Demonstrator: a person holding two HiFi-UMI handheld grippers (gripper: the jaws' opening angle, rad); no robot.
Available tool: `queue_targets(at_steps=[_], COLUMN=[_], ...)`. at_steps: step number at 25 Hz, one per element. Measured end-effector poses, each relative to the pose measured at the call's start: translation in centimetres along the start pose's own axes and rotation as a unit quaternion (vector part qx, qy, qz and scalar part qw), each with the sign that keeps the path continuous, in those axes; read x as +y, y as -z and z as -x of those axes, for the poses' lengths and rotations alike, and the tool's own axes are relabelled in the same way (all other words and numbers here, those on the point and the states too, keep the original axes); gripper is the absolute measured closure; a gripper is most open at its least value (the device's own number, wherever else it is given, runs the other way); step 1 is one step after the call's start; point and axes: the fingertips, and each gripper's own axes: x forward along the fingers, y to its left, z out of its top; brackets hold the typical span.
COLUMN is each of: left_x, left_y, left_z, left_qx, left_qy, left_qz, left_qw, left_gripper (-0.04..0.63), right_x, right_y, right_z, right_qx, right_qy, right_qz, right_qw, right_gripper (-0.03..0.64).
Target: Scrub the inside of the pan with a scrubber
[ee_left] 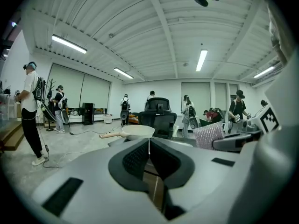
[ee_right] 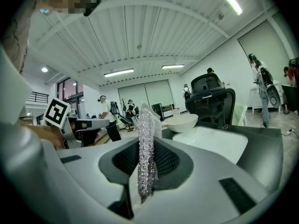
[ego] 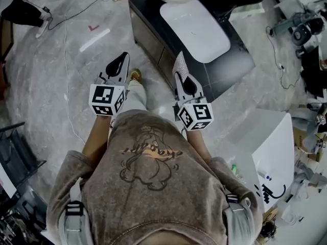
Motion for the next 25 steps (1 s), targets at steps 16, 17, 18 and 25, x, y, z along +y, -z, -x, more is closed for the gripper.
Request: queue_targets(at_steps=[16,17,18,25], left_x=[12.2,12.8,13.3,15.8], left_y=[-4.5,-4.8,-5.0,-6.3], left_z=[-18.1,-19.0,-19.9,-24.6], left_qx=[0.027,0.028,0.029,0.038], left_qy=[0.068,0.072,0.076,0.111], left_qz=[-0.011,-0.011,-0.011,-0.022], left_qw=[0.9973,0.9969,0.9966,0.9929], left_gripper=[0.577,0.577,0.577,0.575], right_x=[-4.3,-4.6,-4.8,-6.1], right_y=[-6.6,-7.0,-7.4,-9.4], right_z=[-19.1,-20.1,-21.1,-25.7], right_qx=[0.009,0.008,0.007,0.001], right_qy=[0.023,0.025,0.027,0.053], right_qz=[0.008,0.008,0.008,0.003], right_qw=[1.000,1.000,1.000,0.999], right_gripper=[0.538,0.538,0.538,0.537])
